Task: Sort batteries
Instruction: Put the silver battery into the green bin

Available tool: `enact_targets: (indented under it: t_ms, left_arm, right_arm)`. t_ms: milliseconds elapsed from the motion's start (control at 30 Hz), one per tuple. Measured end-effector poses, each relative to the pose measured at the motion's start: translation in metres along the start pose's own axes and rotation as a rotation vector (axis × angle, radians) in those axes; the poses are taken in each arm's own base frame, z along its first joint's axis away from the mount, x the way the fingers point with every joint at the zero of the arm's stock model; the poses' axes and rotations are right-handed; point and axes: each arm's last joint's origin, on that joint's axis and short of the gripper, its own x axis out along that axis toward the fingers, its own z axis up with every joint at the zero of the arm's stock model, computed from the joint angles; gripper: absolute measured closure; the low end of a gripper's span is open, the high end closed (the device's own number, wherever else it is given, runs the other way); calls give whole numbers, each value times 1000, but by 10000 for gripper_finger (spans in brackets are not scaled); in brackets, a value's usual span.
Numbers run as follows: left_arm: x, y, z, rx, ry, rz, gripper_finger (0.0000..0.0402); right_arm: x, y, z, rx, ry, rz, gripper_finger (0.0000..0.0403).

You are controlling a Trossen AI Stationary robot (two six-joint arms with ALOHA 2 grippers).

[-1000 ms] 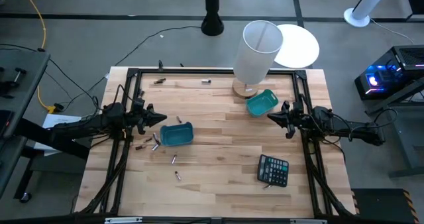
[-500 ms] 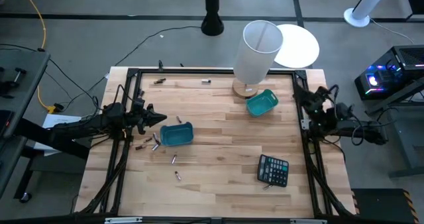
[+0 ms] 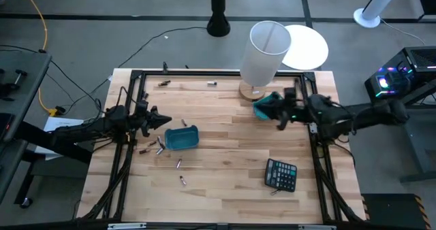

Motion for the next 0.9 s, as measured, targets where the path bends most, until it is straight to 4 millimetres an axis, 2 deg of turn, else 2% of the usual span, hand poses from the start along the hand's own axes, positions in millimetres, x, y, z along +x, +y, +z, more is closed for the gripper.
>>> enact_targets:
  t_ms: [100, 167, 333, 433, 500, 567, 733, 800, 900]
  left_arm:
    - [0, -4, 9, -61, -136, 3, 401]
    - [-2, -9, 16, -174, -237, -30, 401]
    - [-12, -28, 37, -410, -409, -322, 401]
    - [-22, -51, 55, -328, -465, -501, 401]
    - [-24, -68, 69, -232, -401, -554, 401]
    - [-18, -85, 82, -160, -305, -529, 401]
    - [3, -122, 110, 47, 107, -384, 401]
    - [5, -134, 121, 88, 240, -302, 401]
    - [2, -149, 138, 121, 355, -184, 401]
  right_arm:
    - [31, 15, 1, -49, 23, 21, 402]
    - [51, 24, 4, -79, 26, 21, 402]
    - [94, 38, 11, -101, 93, -37, 402]
    - [114, 42, 10, -110, 153, -72, 402]
    - [127, 41, 3, -115, 208, -96, 402]
    - [138, 38, -6, -120, 277, -99, 402]
    - [158, 29, -34, -29, 476, -107, 402]
    - [164, 25, -54, 3, 593, -116, 402]
    - [168, 28, -96, -9, 764, -114, 399]
